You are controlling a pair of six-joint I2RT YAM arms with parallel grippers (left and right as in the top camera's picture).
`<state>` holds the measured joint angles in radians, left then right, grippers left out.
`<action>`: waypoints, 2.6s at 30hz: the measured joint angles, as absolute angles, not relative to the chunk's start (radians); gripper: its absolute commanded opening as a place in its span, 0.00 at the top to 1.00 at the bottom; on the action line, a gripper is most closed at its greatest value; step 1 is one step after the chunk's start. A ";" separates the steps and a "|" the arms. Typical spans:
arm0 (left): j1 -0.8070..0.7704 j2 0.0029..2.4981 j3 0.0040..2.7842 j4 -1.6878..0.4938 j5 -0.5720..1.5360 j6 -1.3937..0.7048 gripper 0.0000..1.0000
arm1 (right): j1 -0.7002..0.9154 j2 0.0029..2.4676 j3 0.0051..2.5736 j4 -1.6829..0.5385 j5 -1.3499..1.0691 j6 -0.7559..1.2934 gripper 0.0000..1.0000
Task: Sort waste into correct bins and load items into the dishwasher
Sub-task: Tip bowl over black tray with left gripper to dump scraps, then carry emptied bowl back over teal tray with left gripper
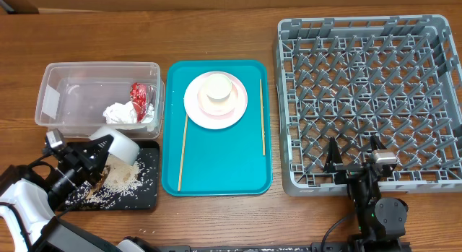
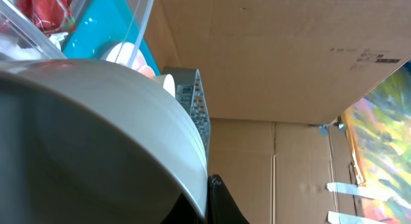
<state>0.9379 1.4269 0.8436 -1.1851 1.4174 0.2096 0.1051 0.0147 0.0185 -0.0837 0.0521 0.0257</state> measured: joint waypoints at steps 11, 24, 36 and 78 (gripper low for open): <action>0.938 1.427 0.844 -1.258 1.300 0.232 0.96 | 0.105 0.015 0.019 -0.083 0.052 0.026 0.00; 0.894 1.419 0.886 -1.428 1.260 0.350 0.96 | 0.105 0.015 0.019 -0.083 0.052 0.026 0.00; 0.585 1.337 1.069 -1.384 1.247 0.291 0.96 | 0.105 0.015 0.019 -0.083 0.052 0.026 0.00; -0.765 1.686 1.112 -0.756 -0.009 -0.579 0.96 | 0.105 0.015 0.019 -0.083 0.052 0.025 0.00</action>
<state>-0.7654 1.6855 1.1118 -0.7555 -0.0086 -0.5785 0.1051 0.0147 0.0185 -0.0830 0.0521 0.0254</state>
